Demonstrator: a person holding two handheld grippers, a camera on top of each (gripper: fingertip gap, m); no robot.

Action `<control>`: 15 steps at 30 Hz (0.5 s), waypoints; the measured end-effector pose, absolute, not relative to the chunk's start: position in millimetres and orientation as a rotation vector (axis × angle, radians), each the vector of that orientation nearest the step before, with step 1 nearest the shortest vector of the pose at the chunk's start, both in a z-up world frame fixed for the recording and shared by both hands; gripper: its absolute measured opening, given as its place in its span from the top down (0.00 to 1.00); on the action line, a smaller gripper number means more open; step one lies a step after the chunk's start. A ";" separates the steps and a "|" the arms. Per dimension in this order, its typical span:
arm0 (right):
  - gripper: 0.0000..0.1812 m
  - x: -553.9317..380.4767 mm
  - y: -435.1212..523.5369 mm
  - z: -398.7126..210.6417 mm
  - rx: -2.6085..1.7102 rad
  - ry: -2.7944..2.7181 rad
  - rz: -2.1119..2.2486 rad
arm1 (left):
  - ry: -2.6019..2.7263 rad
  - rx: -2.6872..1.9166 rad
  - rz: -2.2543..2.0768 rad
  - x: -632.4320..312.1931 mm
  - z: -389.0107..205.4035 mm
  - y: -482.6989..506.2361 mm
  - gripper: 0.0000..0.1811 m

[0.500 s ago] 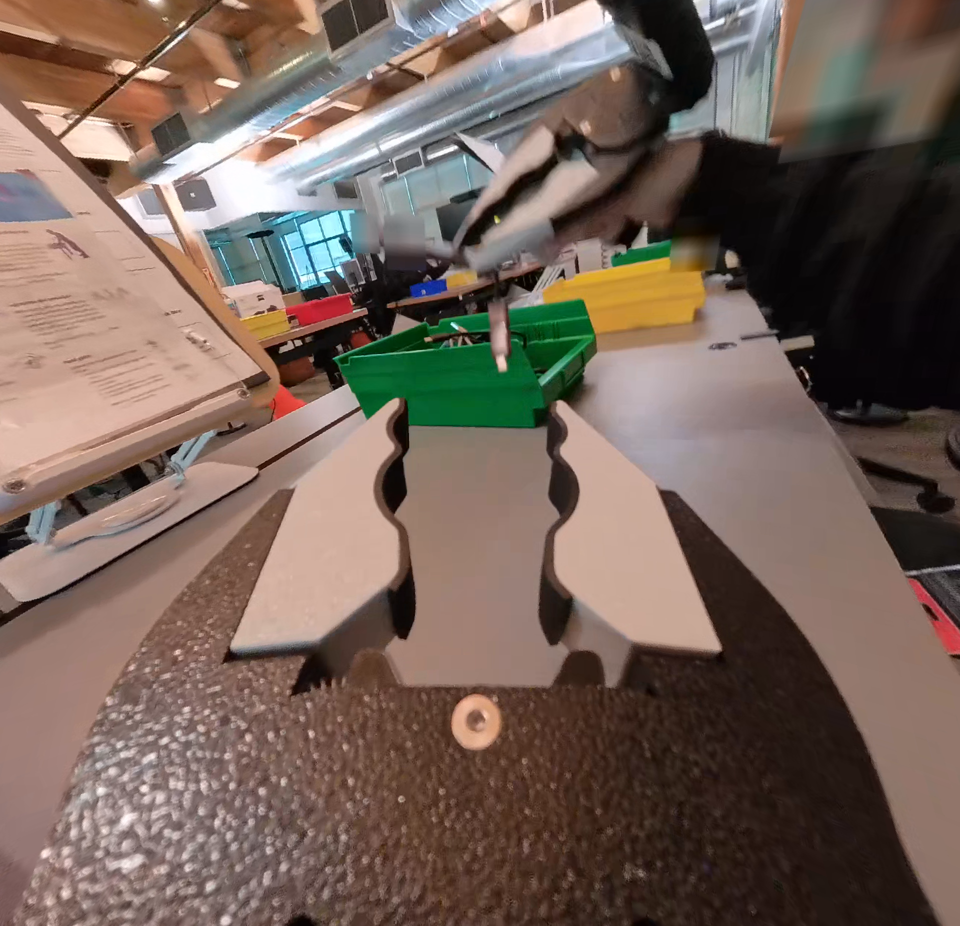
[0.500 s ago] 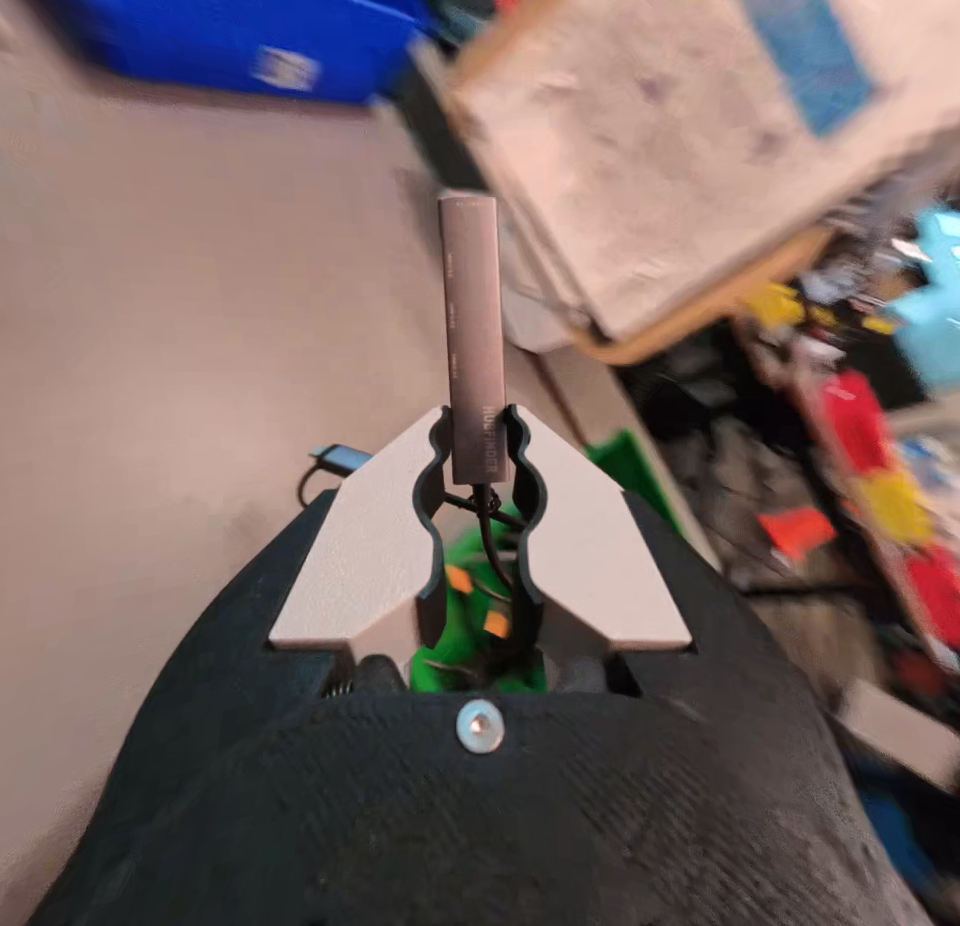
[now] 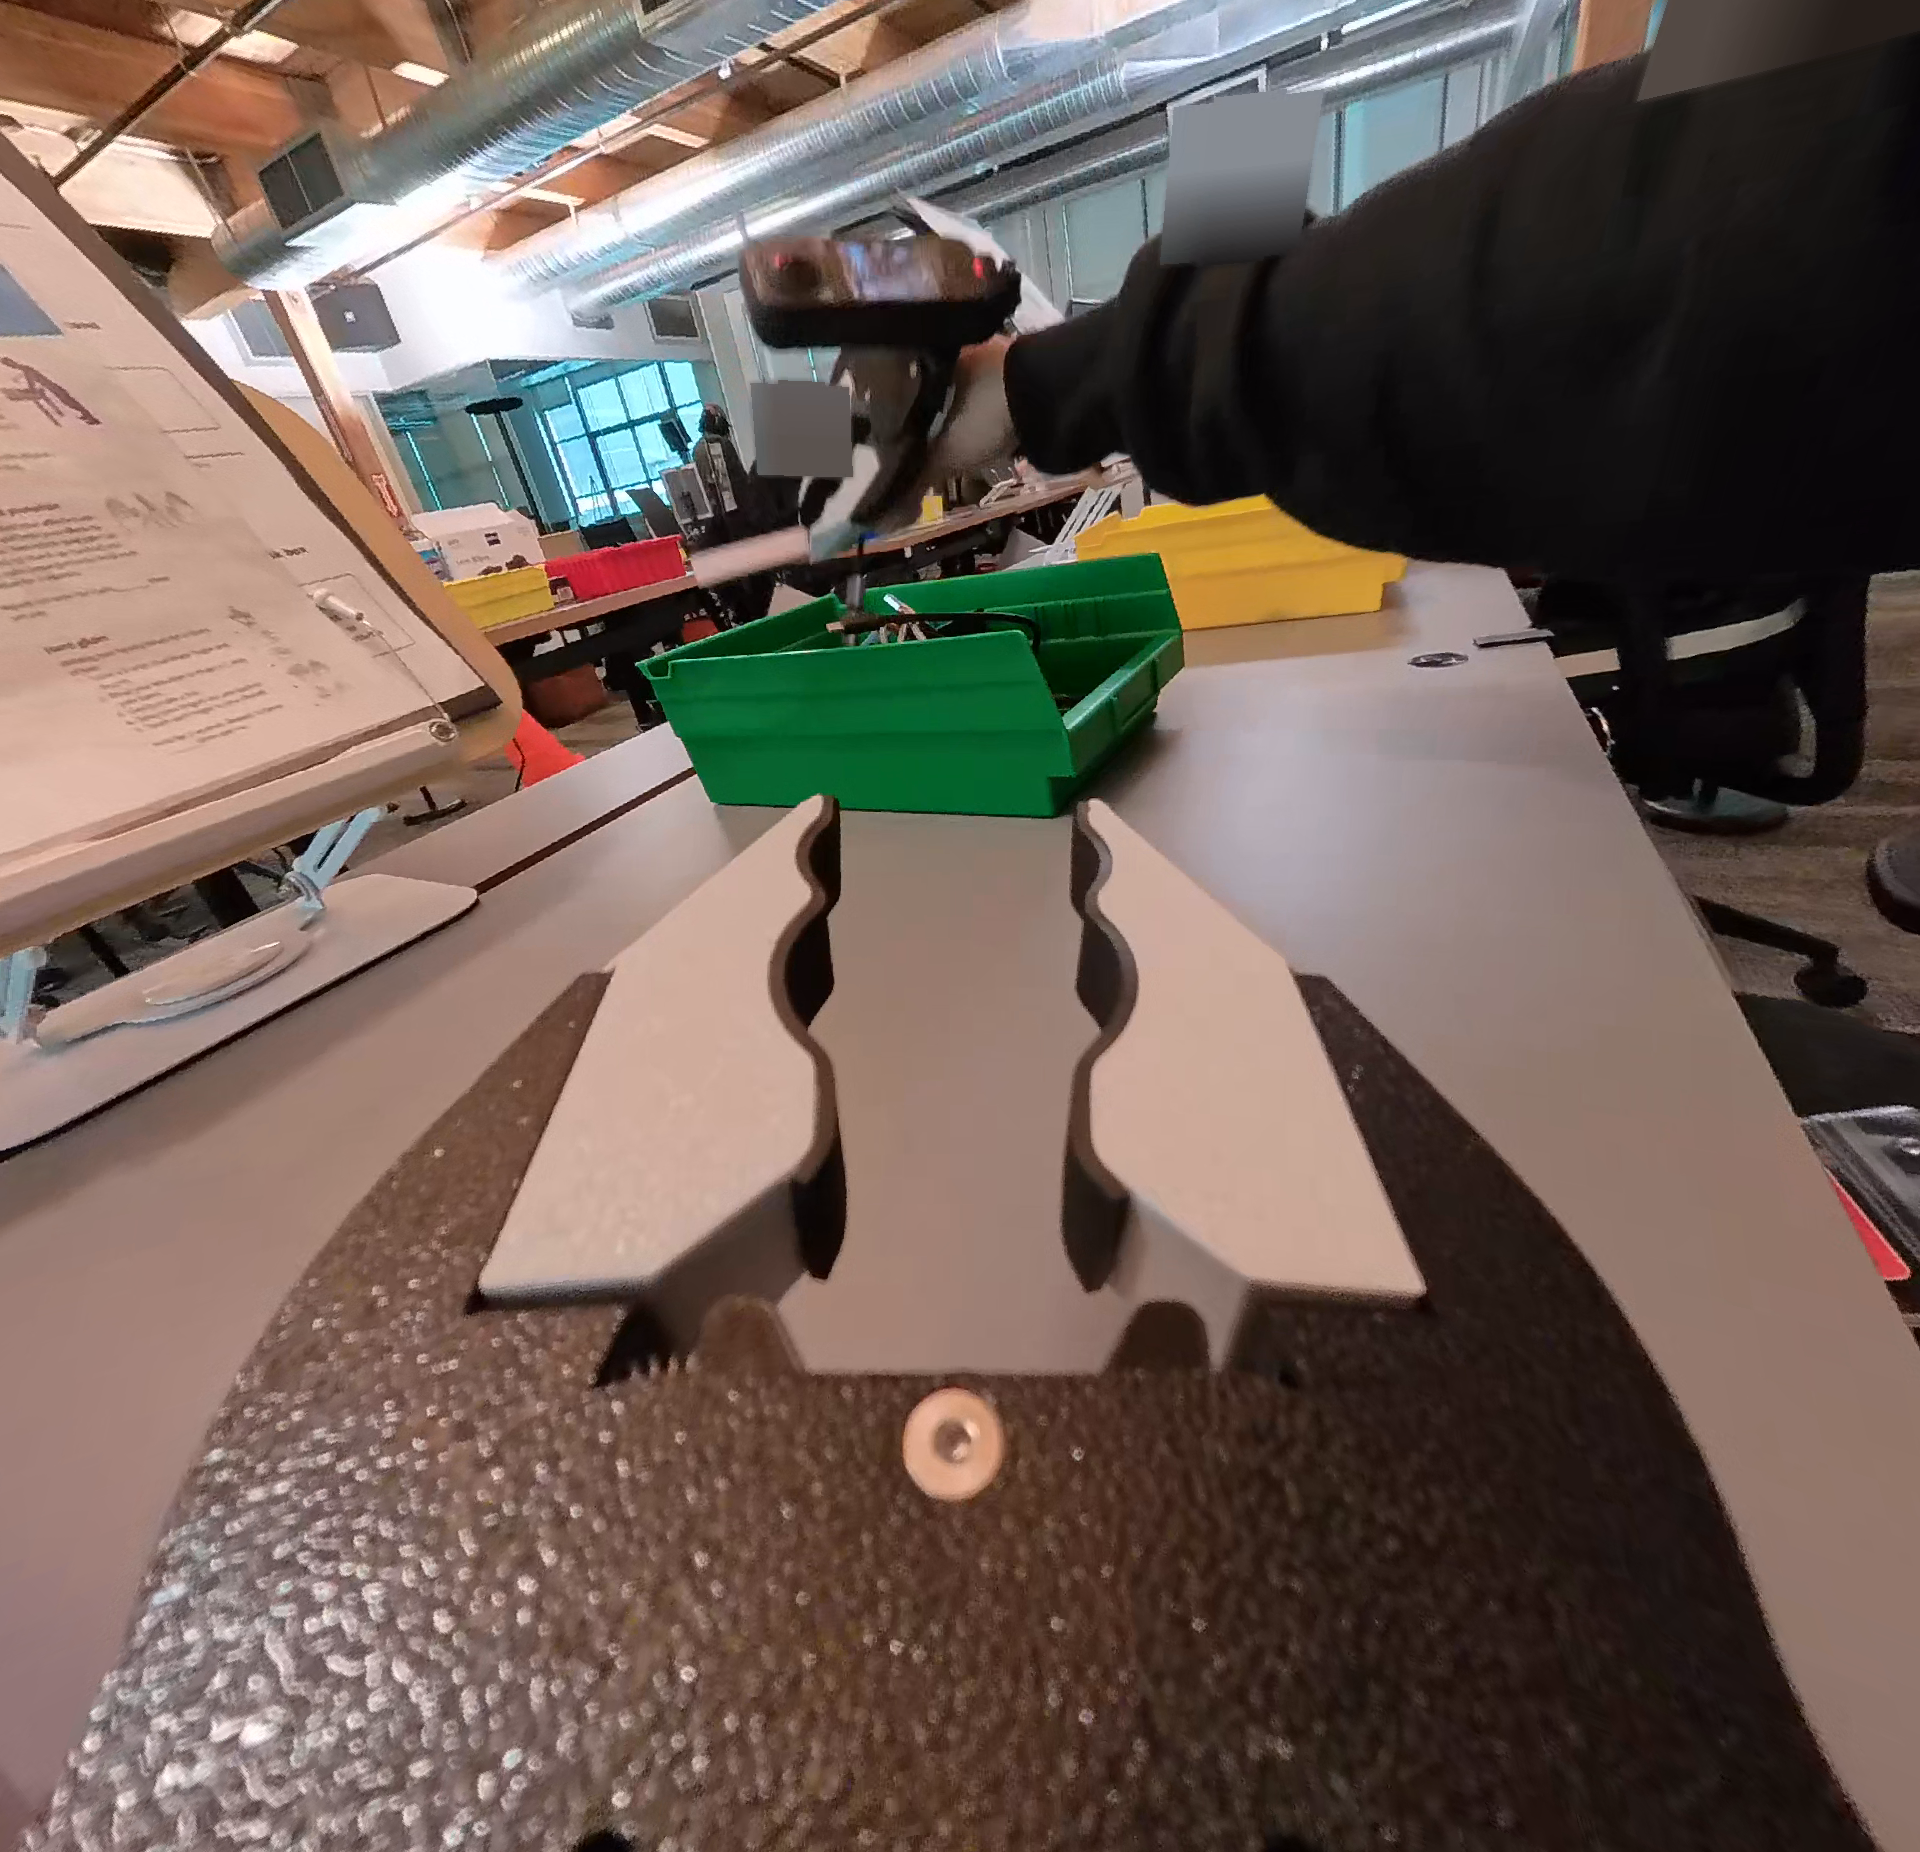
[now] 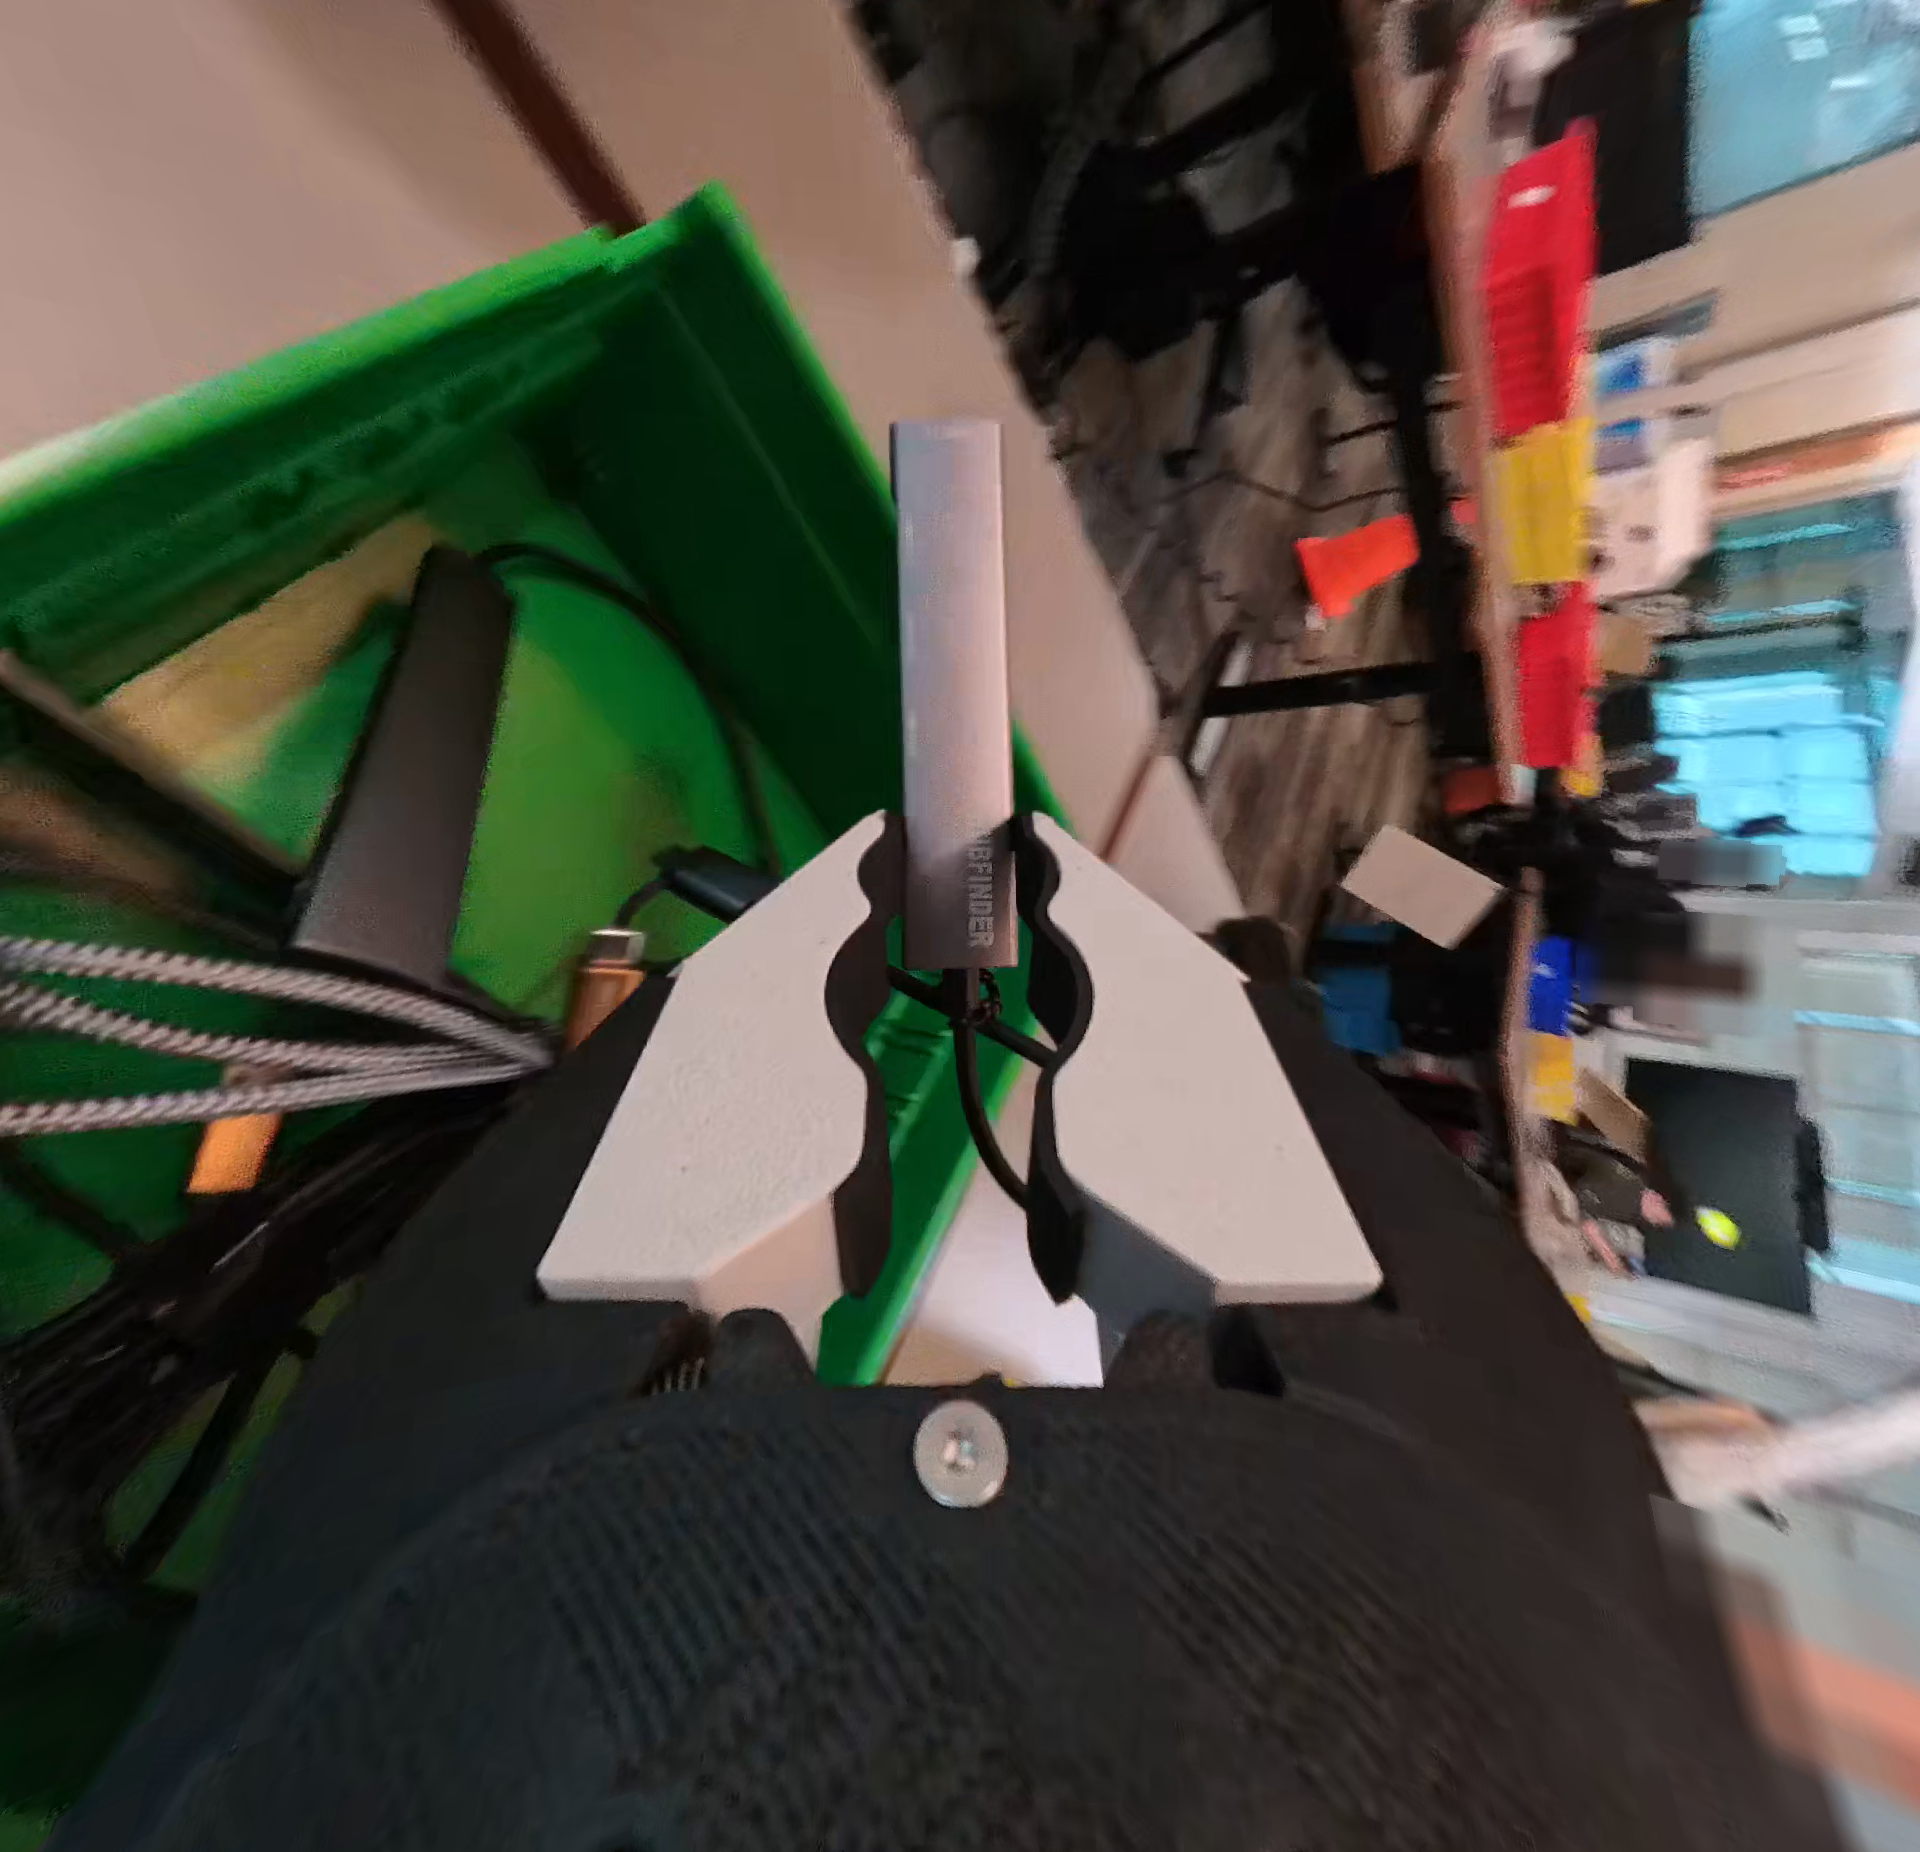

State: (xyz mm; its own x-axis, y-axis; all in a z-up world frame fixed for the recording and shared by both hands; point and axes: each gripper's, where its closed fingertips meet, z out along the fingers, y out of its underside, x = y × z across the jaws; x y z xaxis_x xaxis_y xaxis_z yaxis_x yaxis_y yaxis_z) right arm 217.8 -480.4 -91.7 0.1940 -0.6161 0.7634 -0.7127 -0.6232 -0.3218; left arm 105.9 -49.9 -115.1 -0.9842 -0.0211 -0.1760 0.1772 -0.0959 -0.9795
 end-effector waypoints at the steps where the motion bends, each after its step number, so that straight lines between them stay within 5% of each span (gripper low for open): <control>1: 0.89 216.7 -475.6 -110.5 2.438 -1.289 1.328 | 2.012 0.174 -2.233 105.9 -114.4 -48.9 0.77; 4: 0.84 207.6 -482.7 -134.7 2.472 -1.197 1.261 | 2.007 0.165 -2.257 106.4 -112.8 -47.4 0.77; 6: 0.55 203.3 -495.0 -112.2 2.359 -1.185 1.446 | 2.002 0.167 -2.268 105.7 -111.9 -46.4 0.77; 7: 0.48 197.8 -493.2 -100.4 2.359 -1.269 1.524 | 1.998 0.170 -2.273 105.0 -111.4 -45.7 0.77; 11: 0.38 140.2 -476.8 -58.5 2.205 -1.833 1.792 | 2.032 0.185 -2.296 99.8 -112.1 -45.1 0.75; 15: 0.34 53.9 -416.4 -96.3 2.132 -2.165 1.933 | 2.165 0.114 -2.250 99.3 -121.3 -49.9 0.73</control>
State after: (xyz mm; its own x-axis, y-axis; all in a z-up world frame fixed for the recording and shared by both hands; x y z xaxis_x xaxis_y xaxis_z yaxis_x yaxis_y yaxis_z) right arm 53.9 -416.4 -96.3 -0.2317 -0.9131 0.3356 -0.4365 -0.2107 -0.8747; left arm 99.3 -49.9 -121.3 -0.9972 0.0379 -0.0645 0.0630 -0.0395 -0.9972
